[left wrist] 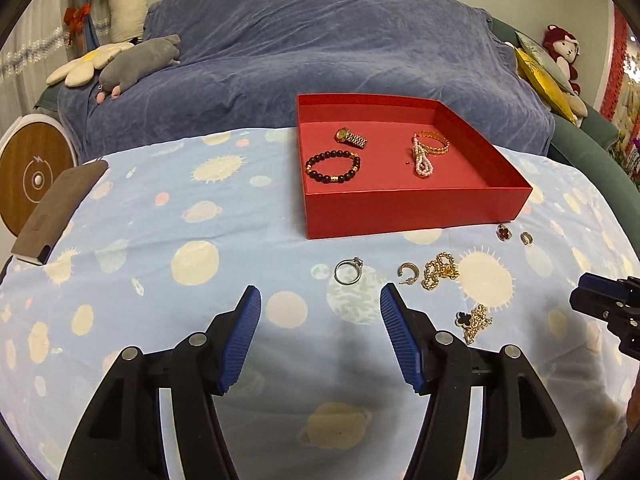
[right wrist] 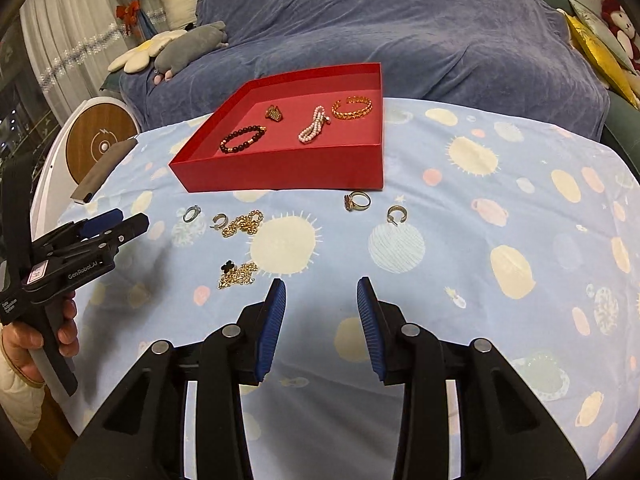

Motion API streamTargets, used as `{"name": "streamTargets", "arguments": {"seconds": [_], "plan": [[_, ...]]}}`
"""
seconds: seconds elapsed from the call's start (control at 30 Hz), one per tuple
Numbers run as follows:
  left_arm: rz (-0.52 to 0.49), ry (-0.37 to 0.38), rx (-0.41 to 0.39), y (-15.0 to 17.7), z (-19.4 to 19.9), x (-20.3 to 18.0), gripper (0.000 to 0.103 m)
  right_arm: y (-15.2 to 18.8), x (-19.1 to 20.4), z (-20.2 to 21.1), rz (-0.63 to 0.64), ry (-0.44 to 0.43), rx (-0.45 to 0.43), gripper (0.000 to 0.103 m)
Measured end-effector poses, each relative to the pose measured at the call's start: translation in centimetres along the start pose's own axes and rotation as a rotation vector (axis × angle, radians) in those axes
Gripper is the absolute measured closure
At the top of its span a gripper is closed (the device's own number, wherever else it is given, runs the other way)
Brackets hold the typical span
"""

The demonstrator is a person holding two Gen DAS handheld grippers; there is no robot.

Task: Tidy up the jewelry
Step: 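Grasp the silver stone ring with the left tool while the right tool moves toward a gold ring, then grasp the gold ring with the right tool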

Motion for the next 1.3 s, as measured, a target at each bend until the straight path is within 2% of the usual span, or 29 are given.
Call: {"name": "streamTargets", "arguments": {"seconds": [0.23,0.5,0.53,0.67,0.83,0.9,1.13,1.23,1.3], "plan": [[-0.012,0.028,0.022,-0.1,-1.9,-1.1,0.043,0.2,0.5,-0.7,0.019,-0.008,0.017,0.067],[-0.051,-0.010,0.028,-0.7,-4.5,-2.2,0.043,0.0,0.3,-1.0,0.008,-0.016,0.022,0.067],[-0.049,-0.015,0.031,-0.7,-4.8,-2.0,0.045,-0.1,0.2,-1.0,0.006,-0.016,0.022,0.067],[-0.051,-0.033,0.052,-0.5,-5.7,-1.7,0.061,-0.1,0.3,-1.2,0.003,-0.019,0.025,0.067],[-0.053,-0.039,0.063,-0.1,-6.3,-1.7,0.065,-0.1,0.4,-1.7,0.009,-0.018,0.033,0.067],[-0.053,-0.035,0.063,-0.2,-6.4,-1.7,0.071,-0.1,0.4,-1.9,0.005,-0.017,0.036,0.067],[-0.055,-0.045,0.063,-0.3,-6.5,-1.8,0.074,0.0,0.6,-2.1,0.003,-0.023,0.042,0.067],[-0.066,-0.043,0.062,-0.4,-6.4,-2.0,0.084,0.1,0.7,-2.3,0.008,-0.023,0.046,0.067],[-0.075,-0.048,0.062,-0.4,-6.4,-2.1,0.085,0.1,0.7,-2.4,0.012,-0.020,0.048,0.067]]}}
Point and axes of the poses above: each gripper's, at about its wrist camera, not at the fingertips, and z roughly against the way its jaws point, x to its left, y to its underside, the point moved 8 cm from there along -z, roughly the way its jaws point, and after that the axes turned 5 degrees about z, right-handed, at the moved point
